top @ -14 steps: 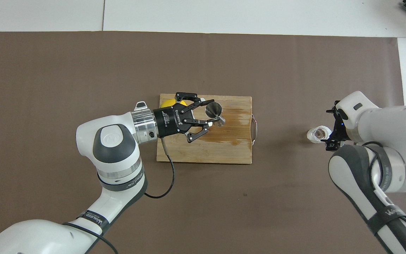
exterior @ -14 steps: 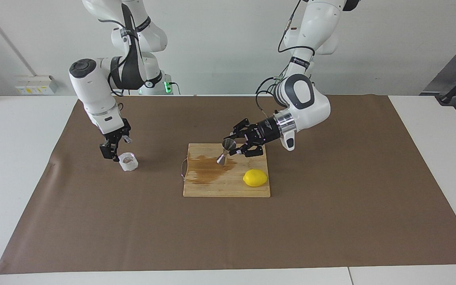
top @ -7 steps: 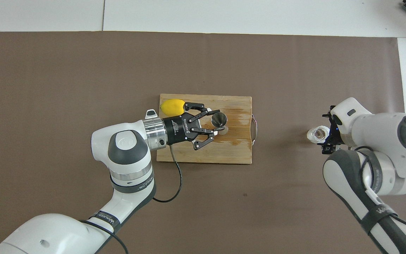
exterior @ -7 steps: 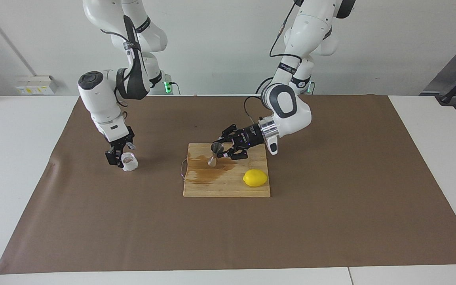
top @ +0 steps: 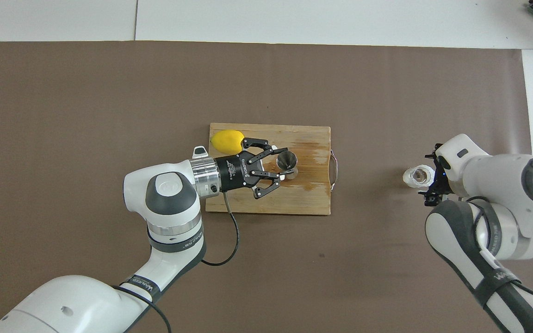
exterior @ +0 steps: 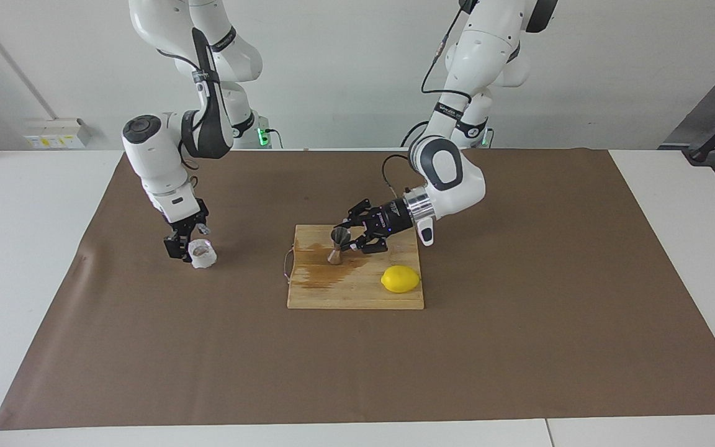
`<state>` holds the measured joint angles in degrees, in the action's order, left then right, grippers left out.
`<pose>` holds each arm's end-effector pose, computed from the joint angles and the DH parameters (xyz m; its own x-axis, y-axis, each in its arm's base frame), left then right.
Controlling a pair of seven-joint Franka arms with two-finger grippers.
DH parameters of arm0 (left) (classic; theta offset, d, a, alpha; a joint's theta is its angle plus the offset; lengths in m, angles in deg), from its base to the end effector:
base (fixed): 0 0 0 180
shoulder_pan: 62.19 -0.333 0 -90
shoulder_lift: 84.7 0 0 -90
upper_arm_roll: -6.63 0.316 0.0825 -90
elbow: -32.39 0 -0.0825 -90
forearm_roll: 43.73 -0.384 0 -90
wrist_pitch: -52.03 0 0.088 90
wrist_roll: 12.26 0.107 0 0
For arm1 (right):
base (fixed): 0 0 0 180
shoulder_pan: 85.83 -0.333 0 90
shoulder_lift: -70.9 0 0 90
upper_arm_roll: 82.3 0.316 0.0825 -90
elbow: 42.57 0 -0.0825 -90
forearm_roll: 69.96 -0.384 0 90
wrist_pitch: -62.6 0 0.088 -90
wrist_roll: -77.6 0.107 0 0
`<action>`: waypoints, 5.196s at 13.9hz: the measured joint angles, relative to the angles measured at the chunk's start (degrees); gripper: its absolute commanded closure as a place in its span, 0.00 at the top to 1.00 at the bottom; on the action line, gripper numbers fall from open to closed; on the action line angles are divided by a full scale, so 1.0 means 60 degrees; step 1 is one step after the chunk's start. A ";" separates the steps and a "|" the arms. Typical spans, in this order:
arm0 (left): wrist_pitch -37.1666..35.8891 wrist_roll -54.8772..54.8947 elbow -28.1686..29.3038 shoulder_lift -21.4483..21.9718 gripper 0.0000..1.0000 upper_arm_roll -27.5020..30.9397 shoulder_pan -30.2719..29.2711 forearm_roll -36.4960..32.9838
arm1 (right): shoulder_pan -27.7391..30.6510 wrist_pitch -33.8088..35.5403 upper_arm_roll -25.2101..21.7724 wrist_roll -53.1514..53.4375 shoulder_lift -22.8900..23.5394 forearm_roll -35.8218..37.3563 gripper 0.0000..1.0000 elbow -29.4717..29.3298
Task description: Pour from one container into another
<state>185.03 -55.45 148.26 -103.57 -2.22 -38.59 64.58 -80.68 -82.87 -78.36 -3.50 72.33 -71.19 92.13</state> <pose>0.5098 -0.3405 0.3042 -0.0460 0.2758 -0.9601 0.9838 0.1794 0.0044 0.5200 -0.0113 0.3359 0.1887 0.9812 0.0415 0.9685 -0.1929 0.1577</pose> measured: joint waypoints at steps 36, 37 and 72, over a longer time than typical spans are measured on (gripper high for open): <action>0.0184 -0.0139 0.0119 0.0667 1.00 0.0003 0.0031 -0.0015 | 0.0173 -0.1212 0.0015 -0.0347 0.0519 0.0000 0.76 0.0287; 0.0152 -0.0423 0.0133 0.0854 1.00 0.0023 0.0018 -0.0061 | 0.0163 -0.1212 0.0021 -0.0349 0.0519 0.0000 0.73 0.0288; -0.4281 0.2382 -0.2357 0.2271 1.00 0.0276 -0.3643 -1.5059 | -0.0407 0.2561 0.0299 0.0081 0.0313 -0.0039 0.11 -0.1973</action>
<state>159.34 -41.16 134.12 -89.94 -0.56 -60.45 -25.78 -83.12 -67.50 -76.57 -3.02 74.20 -71.43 80.29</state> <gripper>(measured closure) 0.000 0.485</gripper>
